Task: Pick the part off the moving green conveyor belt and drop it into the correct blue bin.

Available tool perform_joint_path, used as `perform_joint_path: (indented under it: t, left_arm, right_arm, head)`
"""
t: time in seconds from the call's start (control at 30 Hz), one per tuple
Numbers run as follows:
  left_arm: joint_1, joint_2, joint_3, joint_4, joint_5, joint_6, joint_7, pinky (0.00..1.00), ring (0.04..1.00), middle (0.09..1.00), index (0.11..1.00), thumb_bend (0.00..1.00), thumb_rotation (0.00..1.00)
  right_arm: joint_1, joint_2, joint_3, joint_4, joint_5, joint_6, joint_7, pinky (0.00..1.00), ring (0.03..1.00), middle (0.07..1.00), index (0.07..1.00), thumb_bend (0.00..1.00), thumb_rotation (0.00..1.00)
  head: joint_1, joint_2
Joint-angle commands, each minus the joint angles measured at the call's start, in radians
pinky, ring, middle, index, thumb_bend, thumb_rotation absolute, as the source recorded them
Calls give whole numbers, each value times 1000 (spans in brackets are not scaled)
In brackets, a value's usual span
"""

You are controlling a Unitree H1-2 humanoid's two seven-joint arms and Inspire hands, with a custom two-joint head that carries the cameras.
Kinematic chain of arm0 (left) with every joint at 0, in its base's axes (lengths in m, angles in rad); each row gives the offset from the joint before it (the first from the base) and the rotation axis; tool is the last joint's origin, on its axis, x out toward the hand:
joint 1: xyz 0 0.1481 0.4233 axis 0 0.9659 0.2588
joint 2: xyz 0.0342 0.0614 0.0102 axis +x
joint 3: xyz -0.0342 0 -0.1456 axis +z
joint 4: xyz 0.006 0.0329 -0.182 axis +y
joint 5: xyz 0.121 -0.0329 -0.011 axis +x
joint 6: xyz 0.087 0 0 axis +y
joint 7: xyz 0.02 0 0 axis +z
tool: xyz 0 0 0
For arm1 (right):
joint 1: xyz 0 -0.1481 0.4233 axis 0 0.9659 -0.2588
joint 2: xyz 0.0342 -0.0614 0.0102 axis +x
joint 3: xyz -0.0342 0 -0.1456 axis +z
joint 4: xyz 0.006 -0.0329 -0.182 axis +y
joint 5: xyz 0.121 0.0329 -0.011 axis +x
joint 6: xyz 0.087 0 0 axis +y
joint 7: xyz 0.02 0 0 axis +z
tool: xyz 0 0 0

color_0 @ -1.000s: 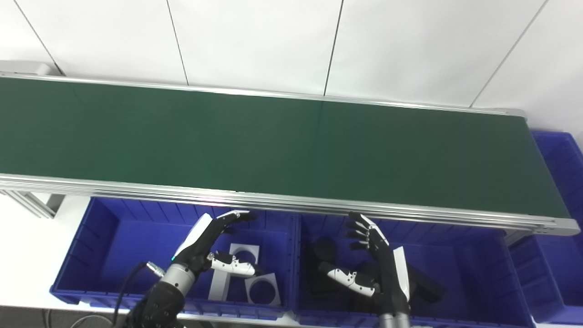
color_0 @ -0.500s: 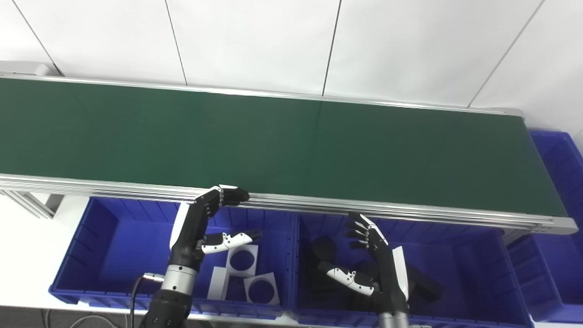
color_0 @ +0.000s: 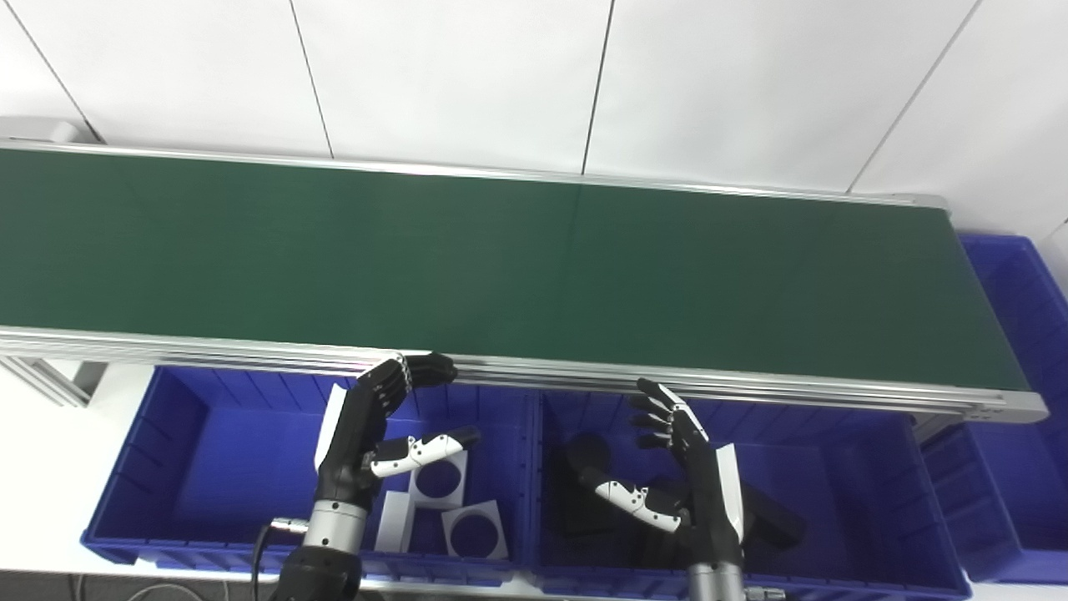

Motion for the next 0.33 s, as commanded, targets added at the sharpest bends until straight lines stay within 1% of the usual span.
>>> perform_joint_path:
  t: [0.0,0.07,0.17,0.3]
  left_arm:
    - [-12,10,-6,-18,-2,-25,-19,610,620,636,628,717,0]
    - [-9,12,-8,-21,-7,-17,-25,605,622,643,637,723,0]
    - [0,11,-9,-23,0,-6,-25,614,628,651,652,730,0]
    - [6,11,-7,-34,4,13,-24,613,631,659,660,735,0]
  right_arm:
    - [-4,10,-3,-25,2,-23,-3,593,695,751,810,623,0]
    - [-3,9,-4,-22,2,-25,-5,595,698,753,810,623,0]
    - [-1,7,-6,-17,0,-32,-9,589,699,755,811,622,0]
    - [0,10,-9,-20,1,-24,-9,595,703,755,811,626,0]
  head:
    - [1,0]
    - [-10,-2]
    - [1,-1]
    - [-2,5]
